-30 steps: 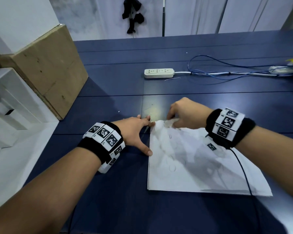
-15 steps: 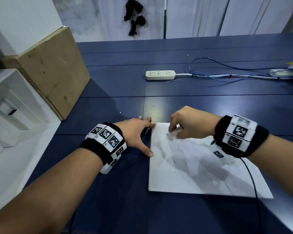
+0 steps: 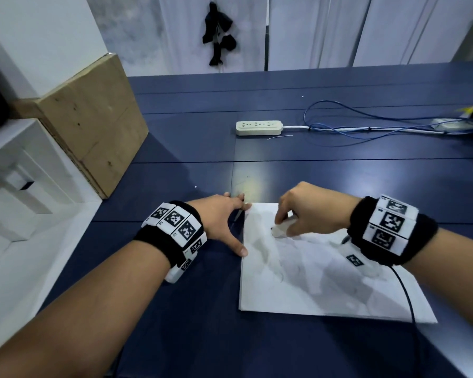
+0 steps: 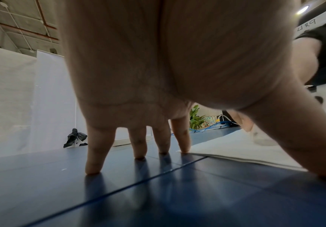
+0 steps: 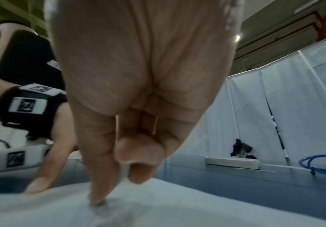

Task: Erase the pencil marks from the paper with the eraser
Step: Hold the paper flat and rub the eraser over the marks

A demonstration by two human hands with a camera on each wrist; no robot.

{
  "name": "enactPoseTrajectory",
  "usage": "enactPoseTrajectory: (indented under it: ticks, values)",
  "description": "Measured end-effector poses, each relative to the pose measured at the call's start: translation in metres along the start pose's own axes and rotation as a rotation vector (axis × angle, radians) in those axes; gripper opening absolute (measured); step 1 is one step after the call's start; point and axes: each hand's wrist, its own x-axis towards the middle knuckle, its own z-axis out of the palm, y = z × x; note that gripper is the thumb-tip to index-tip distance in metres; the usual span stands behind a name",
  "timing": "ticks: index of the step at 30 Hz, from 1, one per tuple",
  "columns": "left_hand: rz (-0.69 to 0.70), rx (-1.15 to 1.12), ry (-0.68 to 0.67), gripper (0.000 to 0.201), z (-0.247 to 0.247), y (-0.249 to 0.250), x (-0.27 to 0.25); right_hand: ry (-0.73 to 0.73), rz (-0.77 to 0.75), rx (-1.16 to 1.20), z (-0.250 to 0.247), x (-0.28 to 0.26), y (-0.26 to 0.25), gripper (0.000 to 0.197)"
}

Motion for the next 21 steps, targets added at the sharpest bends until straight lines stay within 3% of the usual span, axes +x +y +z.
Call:
enactPoseTrajectory:
  ticks: [6,11,14,17,21]
  values:
    - [0.019,0.082,-0.025,0.123,-0.004,0.004,0.002,0.018,0.010,0.014,0.006,-0.009,0.001,0.027]
    - [0.145,0.063,0.164,0.101,-0.008,0.015,0.006,0.015,0.015,-0.028,0.008,-0.005,0.002,0.025]
    - [0.131,0.172,0.137,0.103,-0.004,0.020,0.006,-0.022,0.045,-0.022,0.004,-0.005,0.000,0.026]
    - [0.107,0.144,0.131,0.104,0.001,0.016,0.008,-0.068,0.081,0.009,-0.006,0.004,0.004,0.029]
    - [0.104,0.160,0.113,0.105,-0.001,0.018,0.007,0.088,0.124,0.033,-0.014,0.036,0.016,0.025]
